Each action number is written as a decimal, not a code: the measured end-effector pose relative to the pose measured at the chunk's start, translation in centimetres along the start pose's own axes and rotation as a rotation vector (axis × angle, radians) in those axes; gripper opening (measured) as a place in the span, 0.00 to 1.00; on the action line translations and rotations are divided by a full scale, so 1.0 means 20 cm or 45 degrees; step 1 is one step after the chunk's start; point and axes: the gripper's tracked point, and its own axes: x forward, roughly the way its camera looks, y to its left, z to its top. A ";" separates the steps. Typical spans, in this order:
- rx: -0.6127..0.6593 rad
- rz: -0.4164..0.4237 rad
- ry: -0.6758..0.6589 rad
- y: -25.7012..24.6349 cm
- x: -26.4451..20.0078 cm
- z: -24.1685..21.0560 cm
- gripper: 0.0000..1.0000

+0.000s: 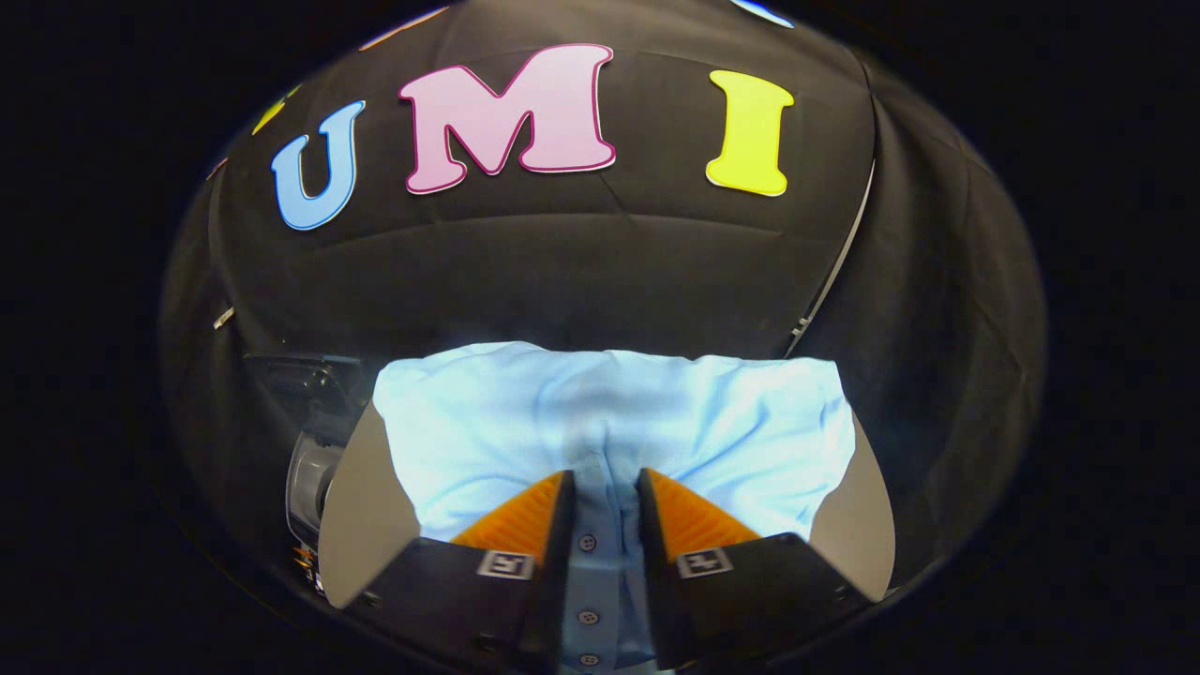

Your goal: Put the clothes into the washing machine and then close the washing machine lid.

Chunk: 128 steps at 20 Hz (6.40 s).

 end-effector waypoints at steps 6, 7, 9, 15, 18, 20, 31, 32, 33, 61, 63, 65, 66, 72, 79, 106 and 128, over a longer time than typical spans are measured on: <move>0.052 0.068 -0.035 0.01 -0.04 0.01 0.17; 0.069 0.084 -0.045 0.03 -0.07 0.01 0.17; 0.063 0.102 -0.093 0.07 -0.15 0.06 0.17; -0.021 0.217 -0.276 0.39 -0.48 0.23 0.17; -0.073 0.313 -0.352 0.64 -0.64 0.28 0.17; -0.096 0.400 -0.378 0.83 -0.71 0.29 0.17; -0.180 0.698 -0.294 1.67 -0.72 0.09 0.17; -0.177 0.710 -0.284 1.72 -0.69 0.07 0.17; -0.174 0.717 -0.278 1.76 -0.66 0.06 0.17; -0.211 0.563 0.135 2.04 0.44 -0.88 0.17; -0.209 0.556 0.172 2.03 0.47 -0.94 0.17; -0.212 0.530 0.182 2.01 0.48 -0.96 0.26; -0.210 0.519 0.177 1.99 0.49 -0.95 0.44; -0.203 0.495 0.136 1.94 0.43 -0.89 0.99; -0.181 0.524 0.066 1.95 0.30 -0.81 0.99; -0.106 0.416 -0.343 1.91 0.35 0.40 0.99; -0.020 0.403 -0.145 1.84 0.14 -0.06 1.00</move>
